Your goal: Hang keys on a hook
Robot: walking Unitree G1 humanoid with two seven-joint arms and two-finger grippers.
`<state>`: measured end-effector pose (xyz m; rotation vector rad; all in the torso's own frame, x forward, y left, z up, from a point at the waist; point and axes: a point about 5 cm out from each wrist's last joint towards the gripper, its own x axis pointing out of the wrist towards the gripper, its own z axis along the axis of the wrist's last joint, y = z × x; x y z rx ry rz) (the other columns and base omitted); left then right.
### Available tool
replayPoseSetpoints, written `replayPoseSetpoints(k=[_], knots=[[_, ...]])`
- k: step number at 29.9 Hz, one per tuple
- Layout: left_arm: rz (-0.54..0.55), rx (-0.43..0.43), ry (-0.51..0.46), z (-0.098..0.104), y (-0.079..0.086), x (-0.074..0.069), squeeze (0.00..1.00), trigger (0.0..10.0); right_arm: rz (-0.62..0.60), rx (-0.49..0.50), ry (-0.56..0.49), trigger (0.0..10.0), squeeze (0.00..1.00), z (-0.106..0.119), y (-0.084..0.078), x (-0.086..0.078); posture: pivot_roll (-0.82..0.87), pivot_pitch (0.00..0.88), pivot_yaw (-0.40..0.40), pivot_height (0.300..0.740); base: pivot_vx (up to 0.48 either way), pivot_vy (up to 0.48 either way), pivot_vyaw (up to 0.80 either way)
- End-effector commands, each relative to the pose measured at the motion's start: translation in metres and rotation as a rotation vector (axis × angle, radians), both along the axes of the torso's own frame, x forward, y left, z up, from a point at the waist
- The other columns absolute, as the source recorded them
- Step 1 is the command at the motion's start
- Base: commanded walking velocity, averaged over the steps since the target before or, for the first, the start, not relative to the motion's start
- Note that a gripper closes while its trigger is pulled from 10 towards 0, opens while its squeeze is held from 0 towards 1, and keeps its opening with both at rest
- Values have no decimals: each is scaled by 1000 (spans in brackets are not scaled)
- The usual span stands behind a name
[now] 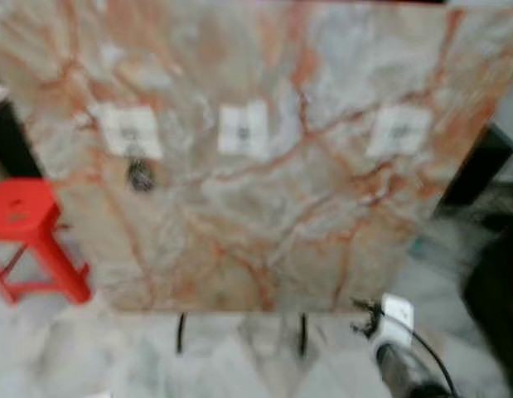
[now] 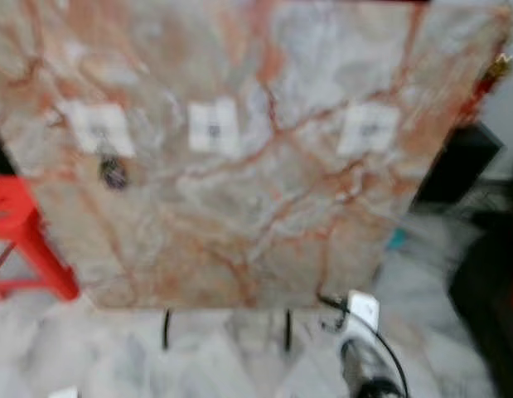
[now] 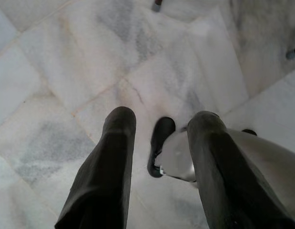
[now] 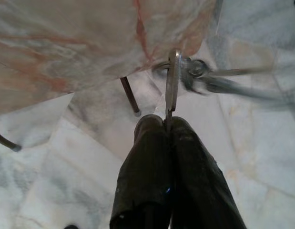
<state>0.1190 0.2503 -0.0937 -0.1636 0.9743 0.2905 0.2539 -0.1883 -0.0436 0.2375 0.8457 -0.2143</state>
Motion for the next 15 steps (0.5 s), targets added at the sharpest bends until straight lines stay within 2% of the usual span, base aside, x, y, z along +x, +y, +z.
replayPoseSetpoints(k=[1,2,8,11,15], knots=[[-35,-7,26,-3,-14,3,0,10000,-13,-9,-41,10000,0,6,-8,6,151,0,-35,740,0,337,-781],[-38,-10,27,-4,-18,4,0,10000,20,-27,-57,10000,0,9,-6,9,151,0,-35,740,0,334,0],[-49,-19,34,-7,-32,5,0,10000,46,-54,-125,10000,0,20,-6,22,141,0,-31,740,0,316,0],[-52,-18,35,-7,-32,5,0,10000,70,-69,-143,10000,0,23,-6,26,139,0,-31,740,0,309,0],[-47,-4,33,-4,-20,6,0,10000,84,-104,-228,10000,0,38,-7,41,138,0,-32,740,0,307,0]])
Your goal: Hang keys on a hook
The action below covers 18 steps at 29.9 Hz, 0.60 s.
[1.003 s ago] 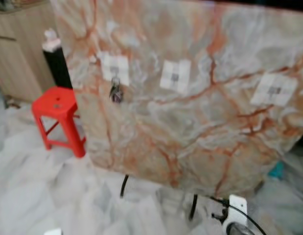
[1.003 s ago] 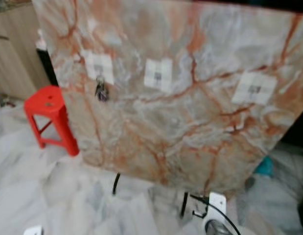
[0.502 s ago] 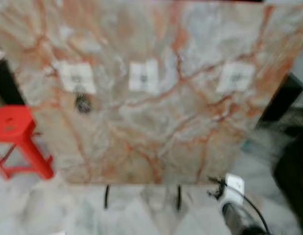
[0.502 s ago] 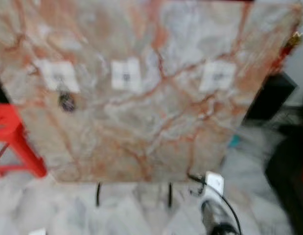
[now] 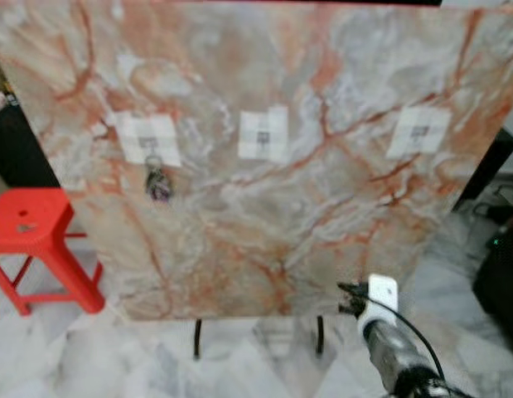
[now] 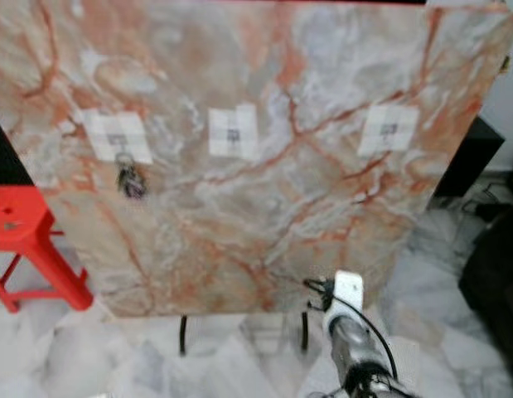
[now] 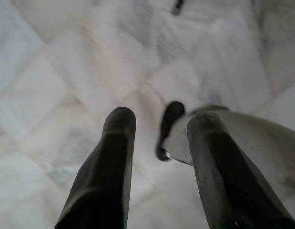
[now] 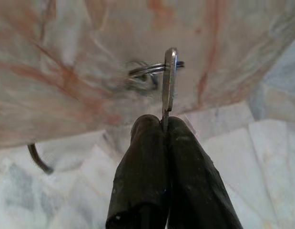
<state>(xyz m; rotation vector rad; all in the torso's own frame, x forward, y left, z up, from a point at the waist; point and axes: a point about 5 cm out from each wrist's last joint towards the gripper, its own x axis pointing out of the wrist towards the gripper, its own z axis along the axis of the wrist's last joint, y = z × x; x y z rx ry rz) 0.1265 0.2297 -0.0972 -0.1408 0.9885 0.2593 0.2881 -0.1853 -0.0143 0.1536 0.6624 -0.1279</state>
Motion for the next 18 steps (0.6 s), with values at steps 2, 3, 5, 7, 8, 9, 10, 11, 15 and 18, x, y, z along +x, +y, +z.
replayPoseSetpoints(k=[2,3,5,7,8,9,10,11,15,18], knots=[[-4,2,20,1,11,-3,0,10000,-9,-52,-70,10000,0,14,-10,12,136,0,-31,740,0,306,0],[4,11,22,3,23,-7,0,10000,4,-75,-91,10000,0,19,-9,16,135,0,-31,740,0,304,0],[13,24,29,6,39,-15,0,10000,-3,-90,-118,10000,0,25,-9,22,134,0,-30,740,0,300,0],[17,30,34,8,47,-20,0,10000,-8,-96,-144,10000,0,30,-9,26,134,0,-31,740,0,300,0],[19,31,35,9,49,-21,0,10000,-9,-102,-153,10000,0,32,-9,27,134,0,-31,740,0,300,0],[20,32,36,9,51,-23,0,10000,-20,-101,-171,10000,0,36,-8,30,135,0,-32,740,0,300,0],[20,32,36,9,51,-23,0,10000,-23,-100,-175,10000,0,36,-8,31,135,0,-32,740,0,300,0],[21,32,36,9,51,-23,0,10000,-23,-98,-180,10000,0,37,-8,31,135,0,-33,740,0,296,0],[2,11,28,5,34,-16,0,10000,-12,-112,-211,10000,0,43,-6,36,135,0,-33,740,0,300,0],[-17,-5,21,2,17,-7,0,10000,-15,-114,-219,10000,0,45,-6,37,131,0,-30,740,0,311,0]])
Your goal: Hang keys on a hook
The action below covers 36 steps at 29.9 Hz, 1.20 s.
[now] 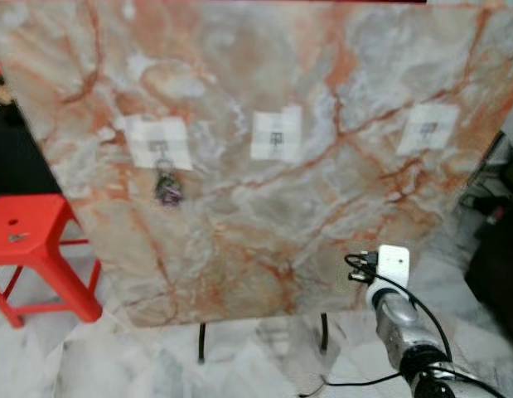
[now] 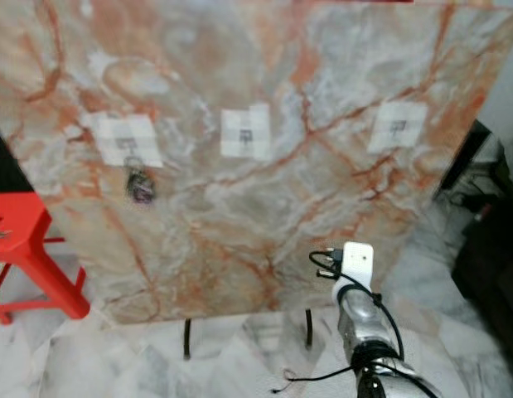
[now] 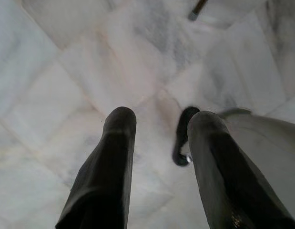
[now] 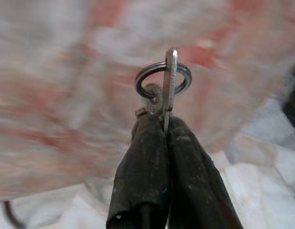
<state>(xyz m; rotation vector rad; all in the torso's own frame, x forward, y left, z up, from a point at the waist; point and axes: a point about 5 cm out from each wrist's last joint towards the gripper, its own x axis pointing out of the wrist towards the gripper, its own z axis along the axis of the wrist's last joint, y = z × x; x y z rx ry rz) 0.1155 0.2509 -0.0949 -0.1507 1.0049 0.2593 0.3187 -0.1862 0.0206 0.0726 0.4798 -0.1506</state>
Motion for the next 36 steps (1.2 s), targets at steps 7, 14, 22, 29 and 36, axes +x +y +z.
replayPoseSetpoints(k=[7,14,22,29,36], knots=[[-48,-7,0,-2,-32,20,0,10000,-5,-52,-79,10000,0,18,-3,12,129,0,-29,740,0,333,0],[-54,-11,-6,-2,-43,28,0,10000,-19,-100,-129,10000,0,28,0,19,135,0,-32,740,0,313,0],[-43,7,7,-1,-25,19,0,10000,1,-179,-191,10000,0,39,2,24,131,0,-31,740,0,309,0],[-39,5,6,-1,-19,17,0,10000,-9,-228,-209,10000,0,45,1,27,134,0,-33,740,0,287,0],[-45,13,6,0,-15,16,0,10000,-13,-260,-276,10000,0,66,1,40,137,0,-30,740,0,0,0]])
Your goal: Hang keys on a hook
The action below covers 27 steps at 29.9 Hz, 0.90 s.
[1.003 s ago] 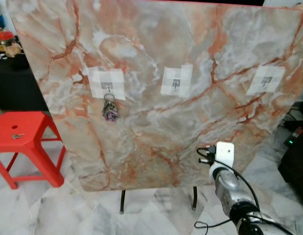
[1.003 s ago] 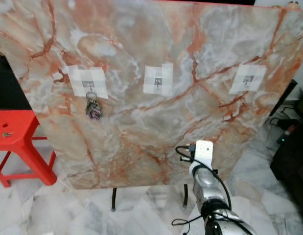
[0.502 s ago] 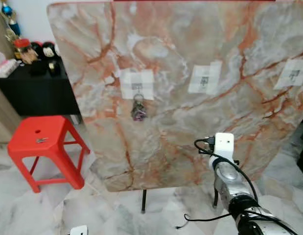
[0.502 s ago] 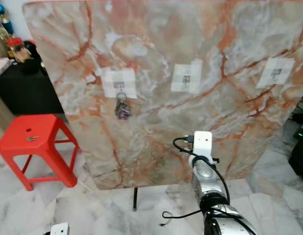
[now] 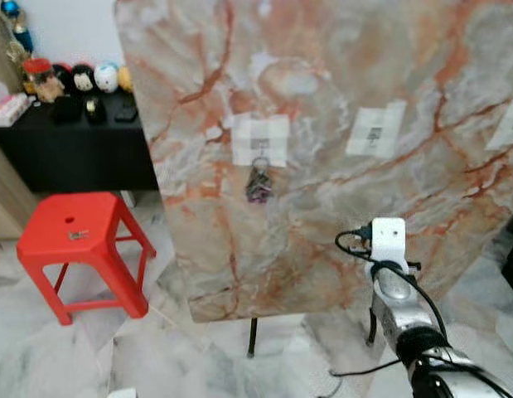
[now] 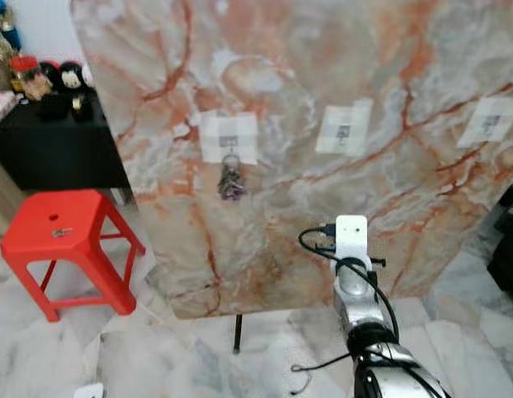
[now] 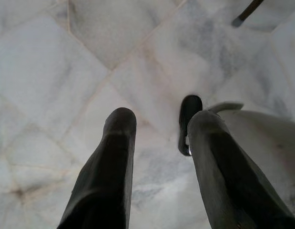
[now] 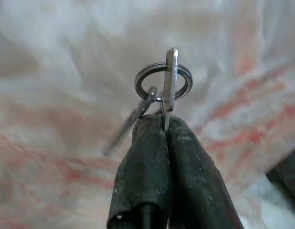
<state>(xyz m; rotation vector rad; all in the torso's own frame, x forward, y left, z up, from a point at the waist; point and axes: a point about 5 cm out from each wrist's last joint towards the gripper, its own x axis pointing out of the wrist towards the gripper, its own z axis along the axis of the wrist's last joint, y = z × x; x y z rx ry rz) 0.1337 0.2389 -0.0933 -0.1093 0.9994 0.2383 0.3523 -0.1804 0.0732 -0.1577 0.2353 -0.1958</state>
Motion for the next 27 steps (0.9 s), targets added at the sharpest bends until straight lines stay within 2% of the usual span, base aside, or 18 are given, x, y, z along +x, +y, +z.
replayPoseSetpoints(k=[1,13,27], knots=[[-8,-13,9,-2,-3,-2,0,10000,-8,-9,-59,10000,0,15,-4,8,137,0,-30,740,0,0,0],[-14,-13,6,-1,-2,-2,0,10000,34,-52,-165,10000,0,54,1,28,140,0,-29,740,0,0,0],[-7,-23,-11,-1,-3,0,0,10000,92,-83,-247,10000,0,84,10,41,141,0,-31,740,0,0,0]])
